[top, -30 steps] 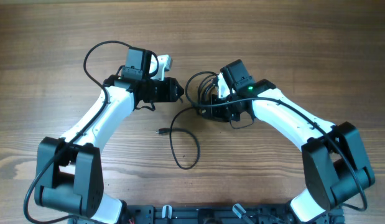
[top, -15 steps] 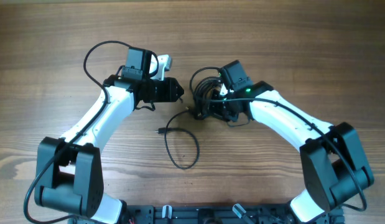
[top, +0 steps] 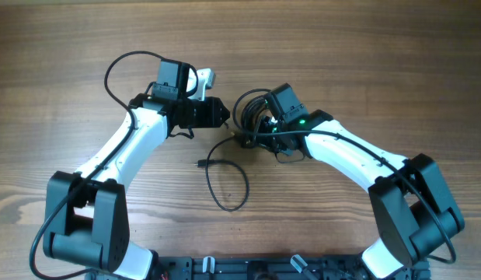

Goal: Untangle cables

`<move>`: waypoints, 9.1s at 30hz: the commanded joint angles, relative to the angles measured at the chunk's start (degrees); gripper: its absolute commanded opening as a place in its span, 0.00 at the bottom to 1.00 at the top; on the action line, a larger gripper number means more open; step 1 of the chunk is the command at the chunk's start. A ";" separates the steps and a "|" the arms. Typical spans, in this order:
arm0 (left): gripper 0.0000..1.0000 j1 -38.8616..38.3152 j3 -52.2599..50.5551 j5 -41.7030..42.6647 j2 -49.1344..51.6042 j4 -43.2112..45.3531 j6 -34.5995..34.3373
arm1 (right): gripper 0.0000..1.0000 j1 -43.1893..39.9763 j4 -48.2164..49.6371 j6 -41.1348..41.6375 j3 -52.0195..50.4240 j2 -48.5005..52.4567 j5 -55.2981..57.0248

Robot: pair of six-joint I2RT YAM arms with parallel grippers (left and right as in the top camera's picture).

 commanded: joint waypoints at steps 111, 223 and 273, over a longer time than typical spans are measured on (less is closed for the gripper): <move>0.05 -0.04 -0.57 -22.53 0.63 -3.08 -13.03 | 0.04 -3.56 -11.87 -22.29 -1.60 -29.20 12.35; 1.00 12.39 -3.13 1.90 -5.27 -3.85 -9.57 | 0.04 -28.46 98.44 27.06 -37.64 -11.69 -73.13; 1.00 12.39 -3.15 1.46 -5.27 -3.96 -9.60 | 0.40 22.77 1.57 -5.84 -0.52 -10.84 8.22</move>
